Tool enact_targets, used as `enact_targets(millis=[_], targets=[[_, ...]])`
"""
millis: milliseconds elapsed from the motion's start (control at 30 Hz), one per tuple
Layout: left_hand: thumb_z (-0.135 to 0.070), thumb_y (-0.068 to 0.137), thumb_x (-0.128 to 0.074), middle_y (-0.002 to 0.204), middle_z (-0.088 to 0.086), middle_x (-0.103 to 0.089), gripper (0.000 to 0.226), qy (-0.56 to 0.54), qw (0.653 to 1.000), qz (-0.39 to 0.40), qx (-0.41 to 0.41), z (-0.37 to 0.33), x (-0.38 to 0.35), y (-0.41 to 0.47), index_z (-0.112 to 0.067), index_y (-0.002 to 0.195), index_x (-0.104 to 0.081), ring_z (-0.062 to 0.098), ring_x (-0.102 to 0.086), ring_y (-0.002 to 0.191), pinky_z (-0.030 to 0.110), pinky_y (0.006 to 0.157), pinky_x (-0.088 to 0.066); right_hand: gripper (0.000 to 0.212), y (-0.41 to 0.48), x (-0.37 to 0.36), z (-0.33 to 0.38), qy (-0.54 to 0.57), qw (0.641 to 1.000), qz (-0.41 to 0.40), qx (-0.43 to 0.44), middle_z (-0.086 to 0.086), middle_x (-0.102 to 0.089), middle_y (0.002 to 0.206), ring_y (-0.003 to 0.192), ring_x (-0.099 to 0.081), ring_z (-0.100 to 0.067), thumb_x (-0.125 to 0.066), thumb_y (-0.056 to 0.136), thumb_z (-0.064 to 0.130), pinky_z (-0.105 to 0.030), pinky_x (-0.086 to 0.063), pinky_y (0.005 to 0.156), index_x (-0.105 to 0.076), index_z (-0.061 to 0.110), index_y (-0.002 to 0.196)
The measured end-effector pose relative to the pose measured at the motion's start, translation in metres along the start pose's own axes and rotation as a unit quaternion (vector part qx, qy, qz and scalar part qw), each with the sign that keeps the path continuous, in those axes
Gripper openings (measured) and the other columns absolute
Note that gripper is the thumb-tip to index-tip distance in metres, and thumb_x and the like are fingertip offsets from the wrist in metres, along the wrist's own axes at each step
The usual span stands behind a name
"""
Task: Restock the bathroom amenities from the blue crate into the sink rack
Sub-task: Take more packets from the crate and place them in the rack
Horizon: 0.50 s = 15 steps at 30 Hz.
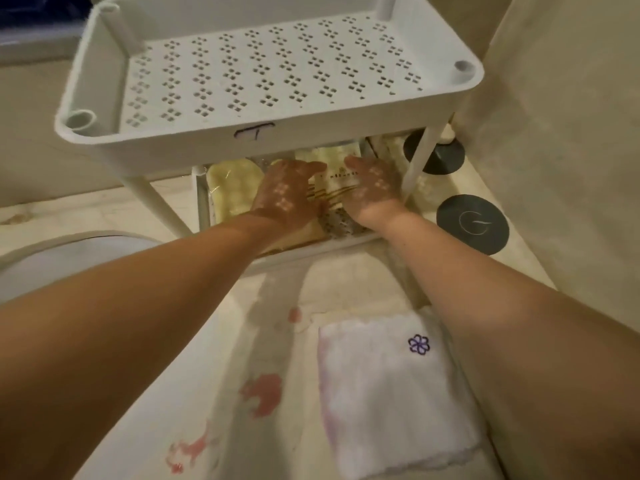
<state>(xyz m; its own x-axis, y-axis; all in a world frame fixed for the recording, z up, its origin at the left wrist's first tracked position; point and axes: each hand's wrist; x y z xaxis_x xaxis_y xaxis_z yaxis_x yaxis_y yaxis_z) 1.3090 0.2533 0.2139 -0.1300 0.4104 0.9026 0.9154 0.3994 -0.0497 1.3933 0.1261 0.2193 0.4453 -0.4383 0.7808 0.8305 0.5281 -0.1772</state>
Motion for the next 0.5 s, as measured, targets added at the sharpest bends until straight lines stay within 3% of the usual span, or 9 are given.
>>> enact_targets(millis=[133,267,500], targets=[[-0.036,0.086,-0.069,0.144,0.001,-0.046,0.059,-0.012,1.0,-0.007,0.007,0.004,-0.011,0.022,-0.032,0.141,-0.047,0.023,-0.036,0.136,0.039,0.115,-0.031,0.061,0.024,-0.012,-0.002,-0.064,0.998,0.0,0.001,-0.004,-0.016,0.16,0.146,-0.016,-0.021,-0.051,0.095,0.016,-0.025,-0.016,0.115,-0.03,0.022,0.152],[-0.031,0.083,-0.071,0.14,0.002,-0.048,0.058,-0.032,0.999,-0.034,0.011,0.004,-0.021,0.032,-0.031,0.138,-0.051,0.025,-0.04,0.131,0.039,0.111,-0.038,0.06,0.033,-0.016,-0.005,-0.022,1.0,0.001,0.005,-0.008,-0.007,0.16,0.148,-0.013,-0.022,-0.052,0.095,0.012,-0.025,-0.018,0.118,-0.032,0.015,0.151],[-0.039,0.088,-0.066,0.143,-0.001,-0.048,0.055,0.025,0.999,-0.04,-0.012,0.009,-0.028,0.039,-0.029,0.14,-0.049,0.025,-0.033,0.136,0.04,0.113,-0.031,0.056,0.035,-0.02,-0.004,-0.05,0.998,-0.007,0.031,-0.005,-0.004,0.163,0.15,-0.009,-0.022,-0.049,0.093,0.008,-0.03,-0.015,0.121,-0.038,0.013,0.147]])
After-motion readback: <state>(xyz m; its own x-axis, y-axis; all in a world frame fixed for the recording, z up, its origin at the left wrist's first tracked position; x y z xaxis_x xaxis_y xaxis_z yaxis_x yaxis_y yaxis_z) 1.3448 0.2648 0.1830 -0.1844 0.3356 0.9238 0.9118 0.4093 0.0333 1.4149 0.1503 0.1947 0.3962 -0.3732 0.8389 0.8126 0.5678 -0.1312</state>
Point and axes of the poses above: each hand's wrist, its own y-axis towards the middle knuckle, its own x-axis out of the back of the hand, z = x × y
